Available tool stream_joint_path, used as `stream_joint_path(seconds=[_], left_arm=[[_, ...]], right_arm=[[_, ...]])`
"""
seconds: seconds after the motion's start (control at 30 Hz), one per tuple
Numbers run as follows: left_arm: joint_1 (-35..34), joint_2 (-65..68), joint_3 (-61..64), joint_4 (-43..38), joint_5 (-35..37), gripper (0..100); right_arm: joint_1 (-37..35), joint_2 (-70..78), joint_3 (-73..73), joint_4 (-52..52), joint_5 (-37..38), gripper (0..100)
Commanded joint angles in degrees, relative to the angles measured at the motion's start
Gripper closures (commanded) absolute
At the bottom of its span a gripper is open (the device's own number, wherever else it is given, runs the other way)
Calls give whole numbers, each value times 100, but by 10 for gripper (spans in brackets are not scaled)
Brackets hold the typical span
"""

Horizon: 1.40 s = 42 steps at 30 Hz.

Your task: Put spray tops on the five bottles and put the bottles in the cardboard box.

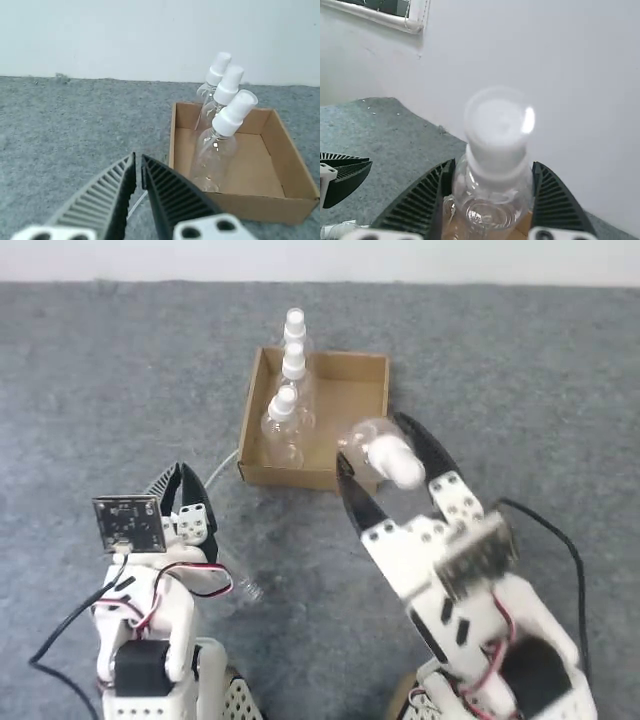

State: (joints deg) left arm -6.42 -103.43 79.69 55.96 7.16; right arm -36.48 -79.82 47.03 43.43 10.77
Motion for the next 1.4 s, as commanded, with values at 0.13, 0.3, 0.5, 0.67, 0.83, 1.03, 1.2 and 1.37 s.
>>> stream_joint_path(seconds=[0.13,0.3,0.5,0.67,0.83,1.03,1.2,1.37], left_arm=[[-26,-114,-48,18,53,981],[-281,-114,-66,9,62,981],[-668,-114,-48,-167,79,981],[-668,-114,-31,-176,79,981],[-659,-114,4,-193,79,981],[-659,-114,4,-193,79,981],[-659,-114,4,-193,79,981],[-668,-114,4,-193,79,981]], right_arm=[[92,1710,-1284,-145,70,855],[470,2536,-1538,-831,70,855],[954,3547,-1547,-1631,62,855],[1130,4356,-1547,-2255,62,855],[1279,5130,-1556,-2941,62,855],[1393,6202,-2207,-3064,26,855],[1455,7090,-2848,-3073,18,855],[1464,7873,-3341,-3108,18,854]])
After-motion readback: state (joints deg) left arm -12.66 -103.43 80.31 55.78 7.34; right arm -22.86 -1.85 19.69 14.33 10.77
